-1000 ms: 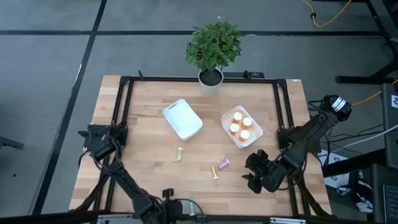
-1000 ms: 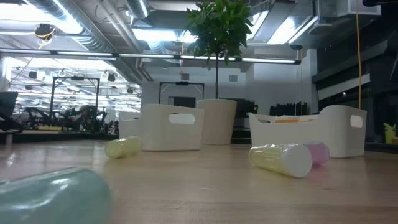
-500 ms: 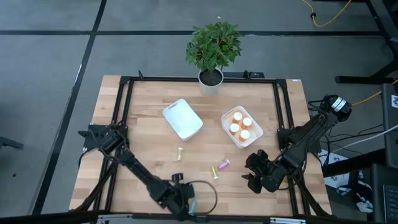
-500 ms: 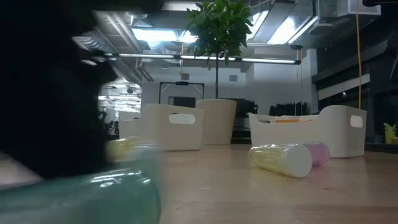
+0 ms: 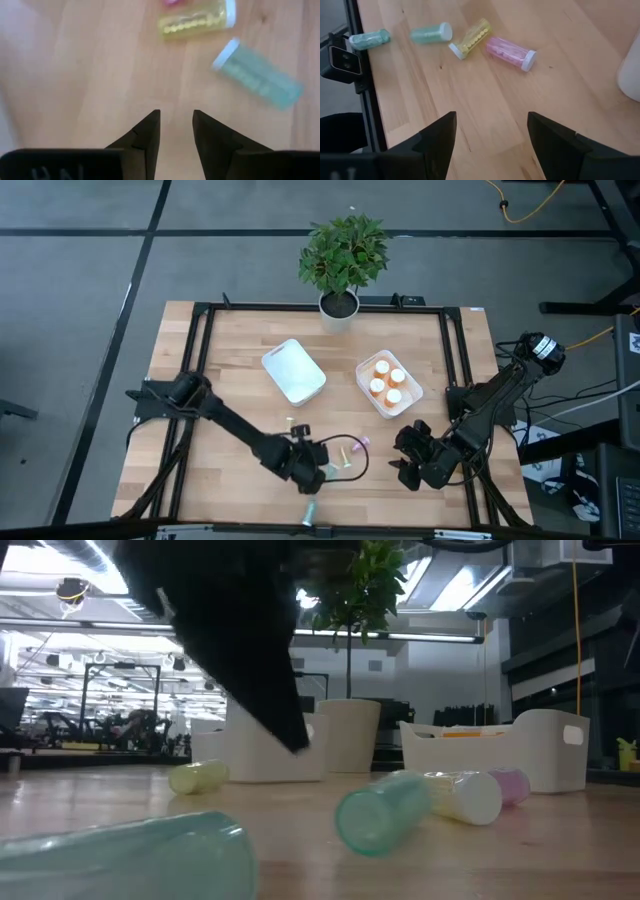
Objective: Pick and place medicine bottles into bin by pill shape (circle, oval)
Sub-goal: Put the left yellow pill bottle into the left white bin
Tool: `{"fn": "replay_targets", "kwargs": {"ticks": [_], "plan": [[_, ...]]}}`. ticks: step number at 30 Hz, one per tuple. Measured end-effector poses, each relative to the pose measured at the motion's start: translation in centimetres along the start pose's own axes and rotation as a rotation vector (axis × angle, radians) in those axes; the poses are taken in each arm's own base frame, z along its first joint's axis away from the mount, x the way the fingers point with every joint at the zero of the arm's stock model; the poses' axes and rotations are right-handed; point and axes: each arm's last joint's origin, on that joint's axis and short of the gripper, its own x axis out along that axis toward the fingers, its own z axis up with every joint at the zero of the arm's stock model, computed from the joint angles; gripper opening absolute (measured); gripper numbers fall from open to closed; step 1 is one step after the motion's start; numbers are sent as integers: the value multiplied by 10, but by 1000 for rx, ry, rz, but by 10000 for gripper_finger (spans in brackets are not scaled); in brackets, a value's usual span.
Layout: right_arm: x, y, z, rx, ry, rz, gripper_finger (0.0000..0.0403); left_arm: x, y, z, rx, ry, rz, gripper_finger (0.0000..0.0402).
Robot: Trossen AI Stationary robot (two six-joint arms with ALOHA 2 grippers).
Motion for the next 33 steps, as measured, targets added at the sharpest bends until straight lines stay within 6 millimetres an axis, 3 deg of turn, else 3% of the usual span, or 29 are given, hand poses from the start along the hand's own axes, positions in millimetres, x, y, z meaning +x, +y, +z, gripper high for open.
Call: {"fn": "replay_targets", "kwargs": {"ticks": [5, 10, 13, 18, 22, 29, 33], "plan": [[0, 0, 0, -1, 0, 0, 245, -22, 34, 15, 112, 43, 19, 110], [0, 0, 0, -2, 1, -2, 245, -26, 56, 29, -49, 72, -60, 110], [0, 0, 0, 2, 1, -4, 245, -24, 63, 27, -99, 127, -57, 110], [0, 1, 0, 9, -3, 9, 245, -20, 81, 20, -399, 316, -20, 110], [0, 1, 1, 9, -18, 5, 245, -21, 93, 13, -407, 410, 57, 110], [0, 1, 2, 24, -56, -1, 245, -19, 102, 14, -363, 409, 95, 110], [0, 3, 3, 48, -65, 12, 245, -18, 107, 13, -454, 440, 122, 115]]}}
